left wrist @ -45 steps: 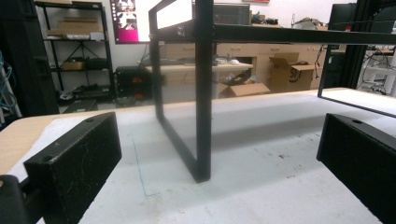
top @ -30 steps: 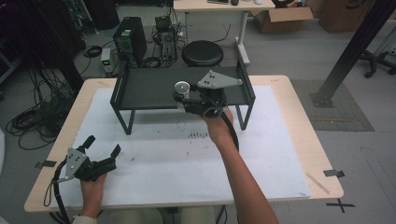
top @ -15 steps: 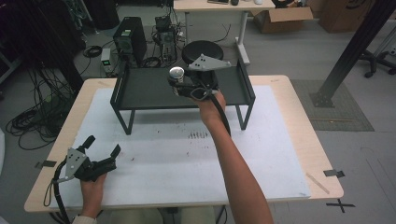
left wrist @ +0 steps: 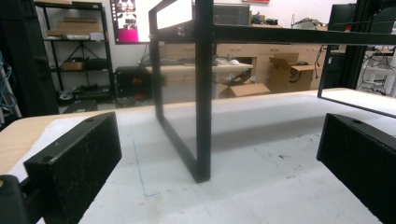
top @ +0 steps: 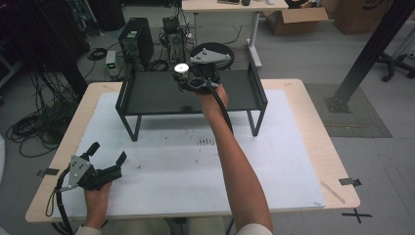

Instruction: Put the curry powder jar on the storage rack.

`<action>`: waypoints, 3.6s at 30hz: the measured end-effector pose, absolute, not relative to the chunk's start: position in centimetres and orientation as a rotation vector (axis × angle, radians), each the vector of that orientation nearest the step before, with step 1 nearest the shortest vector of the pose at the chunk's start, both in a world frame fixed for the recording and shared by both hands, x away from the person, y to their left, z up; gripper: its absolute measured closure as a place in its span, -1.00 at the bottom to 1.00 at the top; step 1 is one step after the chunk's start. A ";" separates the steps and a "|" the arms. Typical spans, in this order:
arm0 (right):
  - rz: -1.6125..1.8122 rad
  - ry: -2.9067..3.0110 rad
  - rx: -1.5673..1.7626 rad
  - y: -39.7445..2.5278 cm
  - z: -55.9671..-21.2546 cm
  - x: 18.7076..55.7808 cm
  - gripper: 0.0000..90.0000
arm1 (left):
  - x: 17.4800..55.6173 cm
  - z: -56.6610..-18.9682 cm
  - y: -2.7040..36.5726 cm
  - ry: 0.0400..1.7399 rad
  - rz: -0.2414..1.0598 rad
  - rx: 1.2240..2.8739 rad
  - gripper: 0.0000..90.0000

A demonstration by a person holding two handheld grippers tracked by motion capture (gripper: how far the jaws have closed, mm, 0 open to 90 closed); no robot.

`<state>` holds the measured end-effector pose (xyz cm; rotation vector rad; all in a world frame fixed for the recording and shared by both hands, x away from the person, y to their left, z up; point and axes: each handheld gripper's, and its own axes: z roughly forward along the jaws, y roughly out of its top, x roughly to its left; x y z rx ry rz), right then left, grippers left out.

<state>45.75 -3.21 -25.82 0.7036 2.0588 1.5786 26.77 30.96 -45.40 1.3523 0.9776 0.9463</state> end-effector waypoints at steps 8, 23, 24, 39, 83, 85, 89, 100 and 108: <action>1.554 2.064 0.773 -3.0 -26.8 47.6 0.08 | 26.8 -45.4 30.9 0.978 0.946 1.354 -0.99; 1.499 2.105 0.849 -2.3 -28.7 49.5 0.08 | 26.8 -45.4 30.9 0.979 0.945 1.355 -0.99; 1.499 2.108 0.854 -2.2 -28.8 49.5 0.08 | 26.8 -45.4 31.0 0.979 0.945 1.355 -0.99; 1.509 2.127 0.889 -2.3 -29.6 49.9 0.07 | 26.8 -45.4 30.9 0.978 0.945 1.355 -0.99; 1.636 1.966 0.921 -5.5 -27.2 47.6 -0.94 | 26.8 -45.4 31.0 0.977 0.946 1.354 -0.99; 1.637 1.953 0.911 -5.9 -27.0 47.3 -0.95 | 26.8 -45.4 31.0 0.977 0.946 1.354 -0.99; 1.648 1.920 0.887 -7.0 -26.4 46.8 -0.99 | 26.8 -45.4 31.0 0.977 0.946 1.353 -0.99; 1.636 1.872 0.866 -9.6 -25.7 45.0 -1.00 | 26.8 -45.4 31.0 0.977 0.947 1.353 -0.99; 1.634 1.837 0.864 -11.3 -25.9 43.5 -1.00 | 26.8 -45.4 31.0 0.976 0.949 1.355 -0.99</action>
